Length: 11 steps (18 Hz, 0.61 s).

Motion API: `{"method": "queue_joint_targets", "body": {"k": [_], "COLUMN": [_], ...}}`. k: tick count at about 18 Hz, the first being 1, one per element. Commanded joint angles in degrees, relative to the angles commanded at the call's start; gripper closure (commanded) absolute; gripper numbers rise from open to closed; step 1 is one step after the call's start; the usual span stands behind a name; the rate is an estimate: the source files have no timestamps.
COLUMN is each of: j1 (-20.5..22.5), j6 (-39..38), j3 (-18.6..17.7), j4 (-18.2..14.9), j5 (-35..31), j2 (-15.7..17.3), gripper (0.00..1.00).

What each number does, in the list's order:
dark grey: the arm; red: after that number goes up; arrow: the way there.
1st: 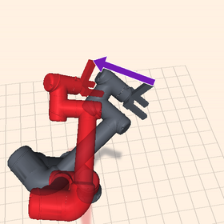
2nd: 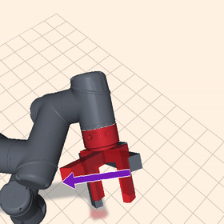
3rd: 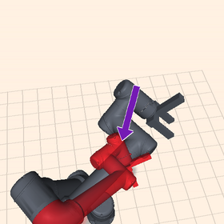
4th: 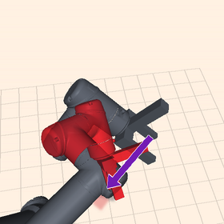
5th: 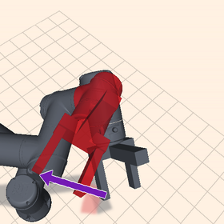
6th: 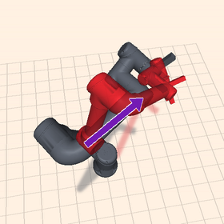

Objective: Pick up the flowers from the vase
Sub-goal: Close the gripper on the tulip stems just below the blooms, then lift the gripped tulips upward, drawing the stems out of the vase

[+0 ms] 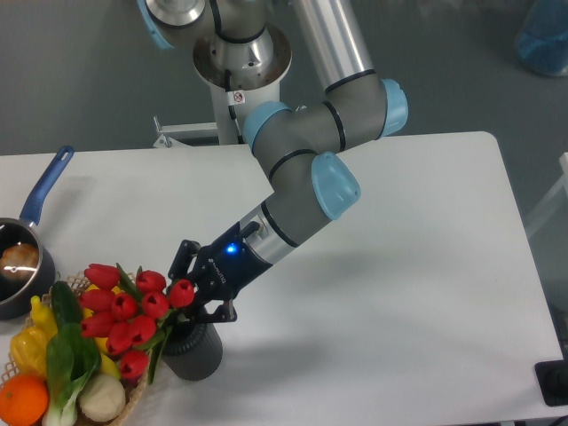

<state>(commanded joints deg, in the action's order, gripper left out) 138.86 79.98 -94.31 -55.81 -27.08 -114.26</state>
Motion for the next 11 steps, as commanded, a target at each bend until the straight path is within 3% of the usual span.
{"method": "queue_joint_targets", "body": {"k": [11], "j1": [1.8], "j6": [0.4], "j3": [-0.9], "j4": [0.1], "j5": [5.0], "j2": [1.3], "gripper": [0.71]}}
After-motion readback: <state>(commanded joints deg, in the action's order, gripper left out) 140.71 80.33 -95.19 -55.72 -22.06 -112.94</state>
